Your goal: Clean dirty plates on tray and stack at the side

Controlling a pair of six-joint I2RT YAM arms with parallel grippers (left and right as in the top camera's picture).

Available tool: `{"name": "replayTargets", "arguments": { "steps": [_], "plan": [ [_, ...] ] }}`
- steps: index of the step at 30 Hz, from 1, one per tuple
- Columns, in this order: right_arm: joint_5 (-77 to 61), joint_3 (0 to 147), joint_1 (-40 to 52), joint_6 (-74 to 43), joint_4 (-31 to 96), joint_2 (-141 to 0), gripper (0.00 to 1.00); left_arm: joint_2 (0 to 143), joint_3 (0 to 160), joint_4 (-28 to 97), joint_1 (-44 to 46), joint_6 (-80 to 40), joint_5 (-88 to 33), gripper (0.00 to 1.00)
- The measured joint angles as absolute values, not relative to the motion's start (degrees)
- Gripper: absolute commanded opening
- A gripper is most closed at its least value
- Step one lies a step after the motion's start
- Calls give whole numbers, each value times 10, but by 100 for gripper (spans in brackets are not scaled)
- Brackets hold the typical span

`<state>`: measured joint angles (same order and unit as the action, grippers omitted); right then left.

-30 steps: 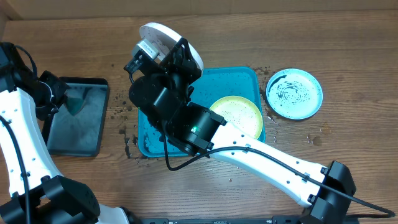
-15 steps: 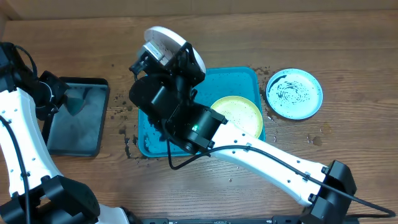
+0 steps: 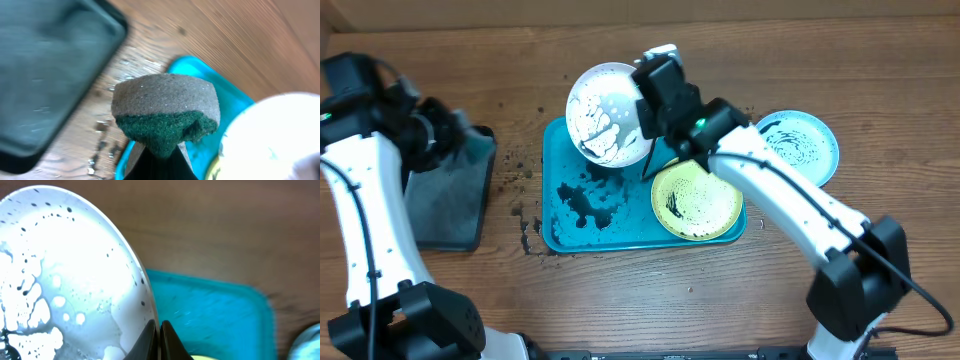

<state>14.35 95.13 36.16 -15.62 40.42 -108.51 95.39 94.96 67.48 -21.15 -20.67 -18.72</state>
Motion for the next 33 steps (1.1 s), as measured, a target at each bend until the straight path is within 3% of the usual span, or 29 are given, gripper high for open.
{"name": "replayTargets", "arguments": {
  "steps": [5,16,33],
  "plan": [
    [53,933,348,-203,393,-1151,4,954,950,666,-131,-183,-201,4],
    [-12,927,358,-243,340,-1236,4,986,950,661,14,-174,-171,4],
    [-35,927,358,-253,336,-1249,4,1191,949,604,79,-166,-164,4]
  ]
}}
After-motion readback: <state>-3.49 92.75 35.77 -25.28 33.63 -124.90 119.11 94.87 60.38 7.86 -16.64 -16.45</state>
